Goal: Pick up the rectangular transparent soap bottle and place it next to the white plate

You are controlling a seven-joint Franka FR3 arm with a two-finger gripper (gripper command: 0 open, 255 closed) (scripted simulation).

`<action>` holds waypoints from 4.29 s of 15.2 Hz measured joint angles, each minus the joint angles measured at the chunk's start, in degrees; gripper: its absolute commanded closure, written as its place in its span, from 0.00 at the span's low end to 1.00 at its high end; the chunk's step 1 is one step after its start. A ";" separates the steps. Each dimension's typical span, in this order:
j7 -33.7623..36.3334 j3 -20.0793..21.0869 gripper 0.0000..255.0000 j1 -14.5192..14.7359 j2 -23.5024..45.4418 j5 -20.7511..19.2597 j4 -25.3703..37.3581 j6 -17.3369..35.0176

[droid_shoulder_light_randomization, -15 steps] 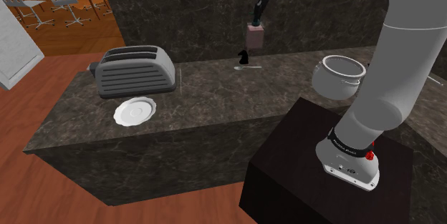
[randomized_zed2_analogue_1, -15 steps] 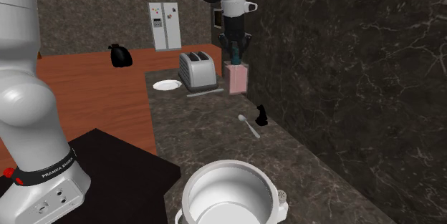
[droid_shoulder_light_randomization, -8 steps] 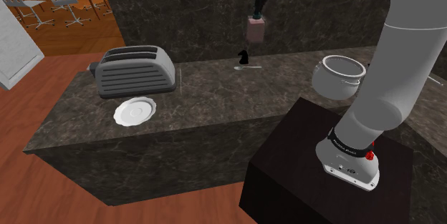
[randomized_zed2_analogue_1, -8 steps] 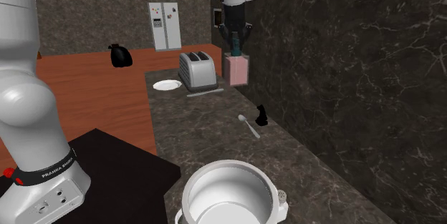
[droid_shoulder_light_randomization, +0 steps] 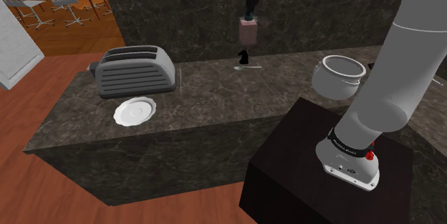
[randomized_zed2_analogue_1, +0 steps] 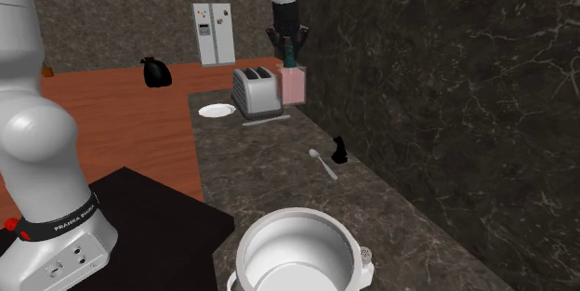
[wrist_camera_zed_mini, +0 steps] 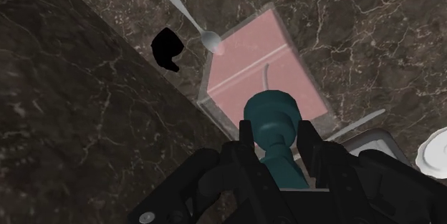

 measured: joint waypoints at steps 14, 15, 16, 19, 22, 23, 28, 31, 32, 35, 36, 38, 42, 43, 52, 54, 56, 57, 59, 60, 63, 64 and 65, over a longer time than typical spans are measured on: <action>20.36 7.49 1.00 11.14 -3.76 -6.48 -3.65 1.88; 21.63 7.98 1.00 11.82 -3.95 -6.85 -3.92 2.04; 23.14 8.59 1.00 12.61 -3.62 -7.17 -3.64 2.16; 27.03 10.11 1.00 14.66 -3.22 -8.10 -3.40 2.40; 31.11 11.71 1.00 16.81 -1.66 -8.89 -1.50 2.07; 32.18 12.13 1.00 17.37 -1.01 -9.04 -0.34 1.57; 38.56 14.43 1.00 20.92 2.59 -10.27 4.50 0.26; 42.02 15.59 1.00 22.93 5.35 -10.89 8.24 -0.81; 43.02 15.92 1.00 23.52 6.54 -11.04 10.46 -1.89; 45.99 16.85 1.00 25.37 10.73 -11.47 16.46 -3.86; 46.64 17.00 1.00 25.82 10.68 -11.66 16.06 -3.54; 47.49 17.19 1.00 26.36 11.11 -11.88 15.37 -2.46; 47.78 17.23 1.00 26.47 11.54 -11.93 13.04 0.30; 47.81 17.24 1.00 26.47 11.70 -11.93 12.48 1.02; 48.20 17.28 1.00 26.58 12.39 -12.02 6.34 7.83; 48.25 17.30 1.00 26.57 12.97 -12.00 5.76 8.99; 48.20 17.29 1.00 26.48 13.40 -11.96 4.81 10.38; 48.27 17.30 1.00 26.52 13.64 -11.97 4.38 11.04; 48.24 17.30 1.00 26.46 13.93 -11.94 3.19 12.51; 48.33 17.30 1.00 26.50 14.02 -11.97 2.46 13.33; 48.39 17.33 1.00 26.47 14.95 -11.92 1.70 15.02; 48.44 17.35 1.00 26.48 15.19 -11.92 1.33 15.63; 48.51 17.36 1.00 26.51 15.48 -11.93 0.98 16.27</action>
